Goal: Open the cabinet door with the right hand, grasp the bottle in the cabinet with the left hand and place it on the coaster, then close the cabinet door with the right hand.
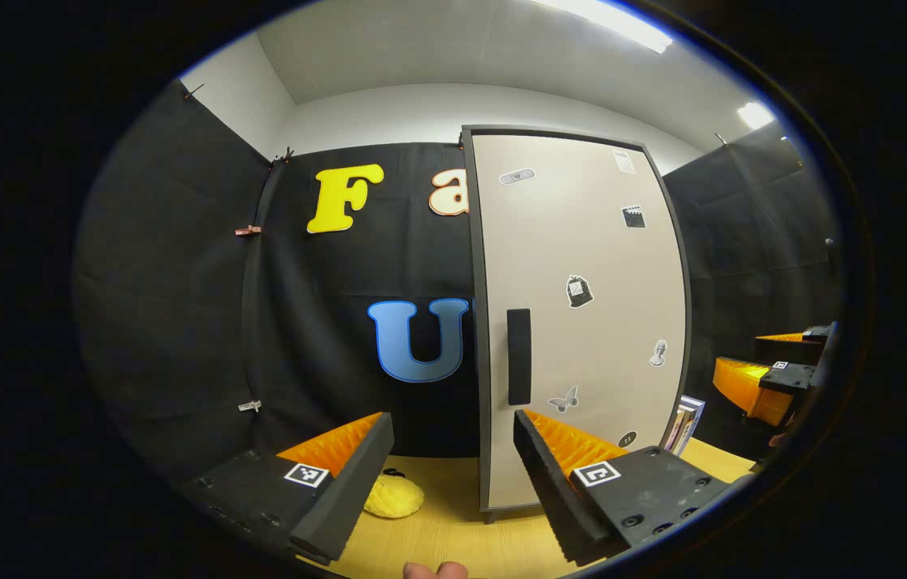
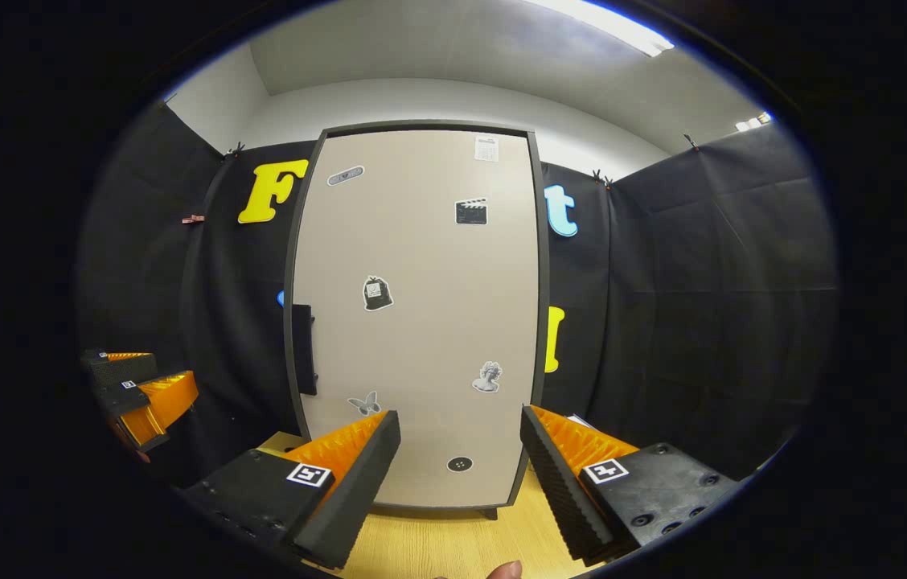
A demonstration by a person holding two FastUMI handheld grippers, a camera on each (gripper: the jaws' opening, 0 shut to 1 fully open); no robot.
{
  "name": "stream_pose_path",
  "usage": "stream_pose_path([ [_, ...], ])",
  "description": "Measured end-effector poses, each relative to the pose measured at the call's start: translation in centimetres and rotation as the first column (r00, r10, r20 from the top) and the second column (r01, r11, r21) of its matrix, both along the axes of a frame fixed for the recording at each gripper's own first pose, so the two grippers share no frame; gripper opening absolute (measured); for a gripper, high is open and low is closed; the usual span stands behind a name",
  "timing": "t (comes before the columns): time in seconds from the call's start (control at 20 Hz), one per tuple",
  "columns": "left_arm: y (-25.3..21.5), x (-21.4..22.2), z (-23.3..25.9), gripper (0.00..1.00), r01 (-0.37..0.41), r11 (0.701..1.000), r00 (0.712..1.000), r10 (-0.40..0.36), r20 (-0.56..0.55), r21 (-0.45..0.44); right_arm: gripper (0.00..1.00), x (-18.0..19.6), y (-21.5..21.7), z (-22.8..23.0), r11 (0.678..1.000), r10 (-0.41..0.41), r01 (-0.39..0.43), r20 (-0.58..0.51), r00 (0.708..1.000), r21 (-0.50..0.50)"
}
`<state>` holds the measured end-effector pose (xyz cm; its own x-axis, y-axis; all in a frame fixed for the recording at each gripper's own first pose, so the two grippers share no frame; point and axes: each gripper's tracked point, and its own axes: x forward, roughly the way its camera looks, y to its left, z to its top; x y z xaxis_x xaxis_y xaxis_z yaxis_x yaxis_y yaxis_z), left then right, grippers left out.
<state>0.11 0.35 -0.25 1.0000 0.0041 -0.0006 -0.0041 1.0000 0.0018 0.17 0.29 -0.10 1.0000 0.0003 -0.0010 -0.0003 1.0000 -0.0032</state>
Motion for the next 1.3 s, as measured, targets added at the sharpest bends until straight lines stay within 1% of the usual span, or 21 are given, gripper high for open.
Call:
stream_pose_path([
  [0.35, 0.5, 0.3, -0.2, 0.95, -0.004, 1.000, 1.000, 0.004, -0.001, -0.005, 0.98, 0.4, 0.4, 0.0, 1.000, 0.004, -0.004, -0.002, 1.000, 0.003],
  [0.55, 1.2, 0.5, -0.5, 0.95, -0.002, 1.000, 1.000, 0.002, -0.003, -0.003, 0.98, 1.2, 1.9, 0.3, 1.000, 0.026, -0.026, 0.008, 1.000, 0.010],
  [0.85, 3.6, 1.0, -1.3, 0.95, -0.005, 1.000, 1.000, 0.005, -0.014, -0.008, 0.97, 4.4, 7.1, 0.9, 0.995, 0.100, -0.100, 0.032, 0.994, 0.003],
  [1.3, 8.1, 1.6, -2.5, 0.94, -0.042, 0.999, 0.999, 0.042, -0.020, 0.008, 0.97, 10.0, 16.4, 1.3, 0.979, 0.191, -0.195, 0.055, 0.980, 0.066],
])
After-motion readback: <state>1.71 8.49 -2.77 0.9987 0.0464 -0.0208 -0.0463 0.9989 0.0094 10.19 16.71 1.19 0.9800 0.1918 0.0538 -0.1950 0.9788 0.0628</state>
